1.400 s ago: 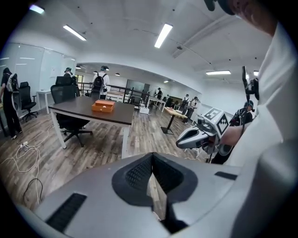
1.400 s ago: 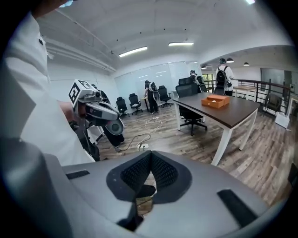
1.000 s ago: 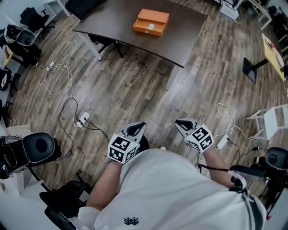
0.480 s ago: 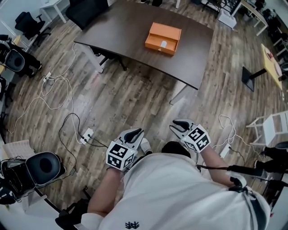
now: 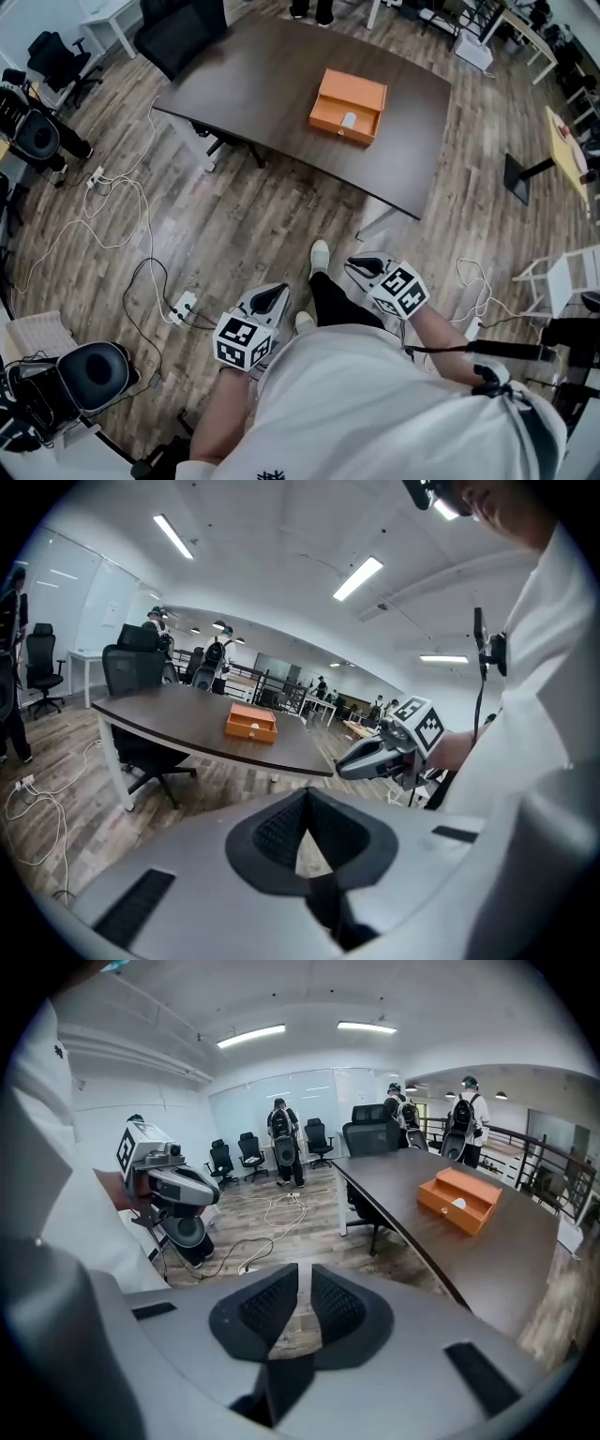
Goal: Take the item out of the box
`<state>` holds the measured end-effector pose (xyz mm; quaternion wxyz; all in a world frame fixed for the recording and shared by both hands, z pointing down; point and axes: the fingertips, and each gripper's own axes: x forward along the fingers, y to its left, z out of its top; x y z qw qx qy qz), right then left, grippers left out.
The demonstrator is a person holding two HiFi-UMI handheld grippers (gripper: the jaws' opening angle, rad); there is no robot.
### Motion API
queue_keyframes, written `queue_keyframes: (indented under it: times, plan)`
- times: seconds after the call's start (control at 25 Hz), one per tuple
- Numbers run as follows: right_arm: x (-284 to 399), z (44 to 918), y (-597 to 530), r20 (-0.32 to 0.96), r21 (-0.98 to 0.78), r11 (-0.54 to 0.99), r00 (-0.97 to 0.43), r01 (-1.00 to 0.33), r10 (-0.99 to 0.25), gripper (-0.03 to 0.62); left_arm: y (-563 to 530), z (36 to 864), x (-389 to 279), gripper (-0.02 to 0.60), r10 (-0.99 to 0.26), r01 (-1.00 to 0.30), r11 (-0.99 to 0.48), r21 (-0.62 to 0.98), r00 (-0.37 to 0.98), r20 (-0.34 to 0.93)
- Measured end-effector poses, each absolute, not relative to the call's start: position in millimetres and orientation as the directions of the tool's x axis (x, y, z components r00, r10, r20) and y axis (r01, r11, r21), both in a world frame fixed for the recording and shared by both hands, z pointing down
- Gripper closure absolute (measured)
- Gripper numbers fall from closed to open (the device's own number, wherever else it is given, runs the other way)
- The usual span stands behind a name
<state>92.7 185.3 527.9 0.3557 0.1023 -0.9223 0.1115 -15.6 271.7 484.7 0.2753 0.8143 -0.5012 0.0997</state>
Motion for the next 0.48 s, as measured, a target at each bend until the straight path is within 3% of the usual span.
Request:
queue_keyframes:
  times: [0.48]
  plan:
    - [34.0, 530.6, -20.4, 0.667, -0.16, 0.935, -0.733, -0.316, -0.134, 0.556, 89.7, 465.4, -72.6, 0.572, -0.746, -0.893, -0.352, 0.282, 0.449, 0.491]
